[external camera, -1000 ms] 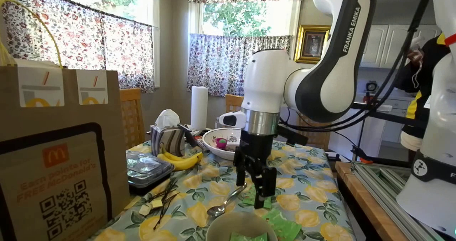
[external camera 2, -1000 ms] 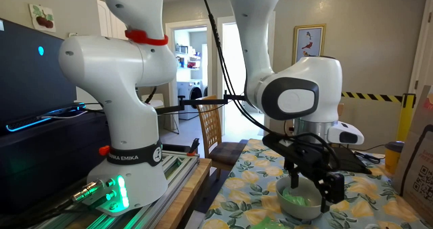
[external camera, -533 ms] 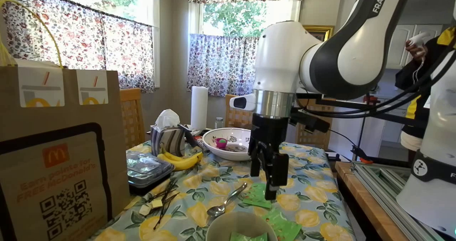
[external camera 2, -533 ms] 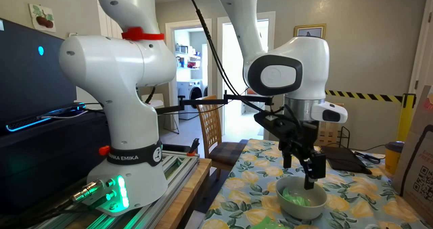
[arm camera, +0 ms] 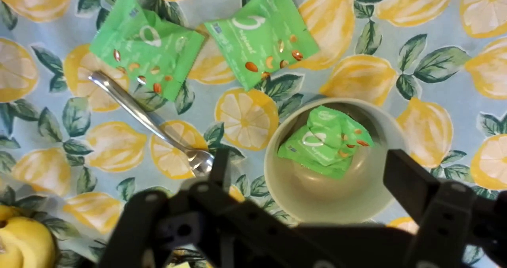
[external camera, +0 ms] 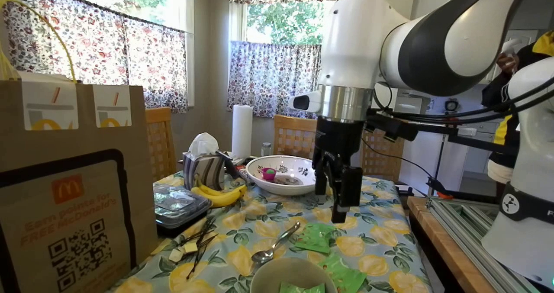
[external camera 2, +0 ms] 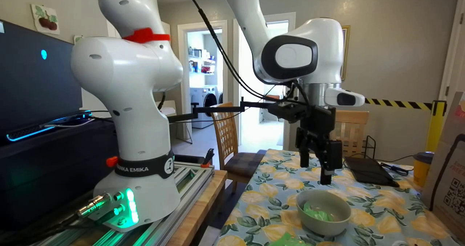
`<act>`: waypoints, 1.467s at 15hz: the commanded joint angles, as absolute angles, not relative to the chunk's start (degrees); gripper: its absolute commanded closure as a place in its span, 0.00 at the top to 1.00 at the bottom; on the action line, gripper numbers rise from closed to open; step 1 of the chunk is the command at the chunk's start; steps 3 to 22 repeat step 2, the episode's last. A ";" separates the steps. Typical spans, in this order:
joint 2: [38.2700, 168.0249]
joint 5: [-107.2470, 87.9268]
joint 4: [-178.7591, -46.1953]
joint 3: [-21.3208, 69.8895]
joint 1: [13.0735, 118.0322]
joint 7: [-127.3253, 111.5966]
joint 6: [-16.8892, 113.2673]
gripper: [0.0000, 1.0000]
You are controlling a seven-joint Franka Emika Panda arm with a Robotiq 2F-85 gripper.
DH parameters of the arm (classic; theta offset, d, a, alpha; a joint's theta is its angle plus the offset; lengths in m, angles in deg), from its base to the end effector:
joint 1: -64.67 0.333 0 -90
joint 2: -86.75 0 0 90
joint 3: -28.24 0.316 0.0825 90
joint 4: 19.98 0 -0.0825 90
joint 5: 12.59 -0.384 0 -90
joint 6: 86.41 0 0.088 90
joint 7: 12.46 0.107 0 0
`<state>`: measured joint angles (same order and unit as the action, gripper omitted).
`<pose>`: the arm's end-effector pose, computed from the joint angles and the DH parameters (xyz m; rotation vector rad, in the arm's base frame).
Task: Put one green sachet on the silver spoon then use the spoon to place the sachet in the grey bowl.
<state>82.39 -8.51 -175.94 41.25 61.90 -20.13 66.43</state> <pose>0.3970 0.0721 0.2499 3.0374 0.5766 0.0313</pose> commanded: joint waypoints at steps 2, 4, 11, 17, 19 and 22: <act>81.16 -6.65 -176.13 37.48 65.70 -19.05 65.00 1.00; 81.16 -6.65 -176.13 37.48 65.70 -19.05 65.00 1.00; 81.16 -6.65 -176.13 37.48 65.70 -19.05 65.00 1.00; 81.16 -6.65 -176.13 37.48 65.70 -19.05 65.00 1.00; 81.16 -6.65 -176.13 37.48 65.70 -19.05 65.00 1.00; 81.16 -6.65 -176.13 37.48 65.70 -19.05 65.00 1.00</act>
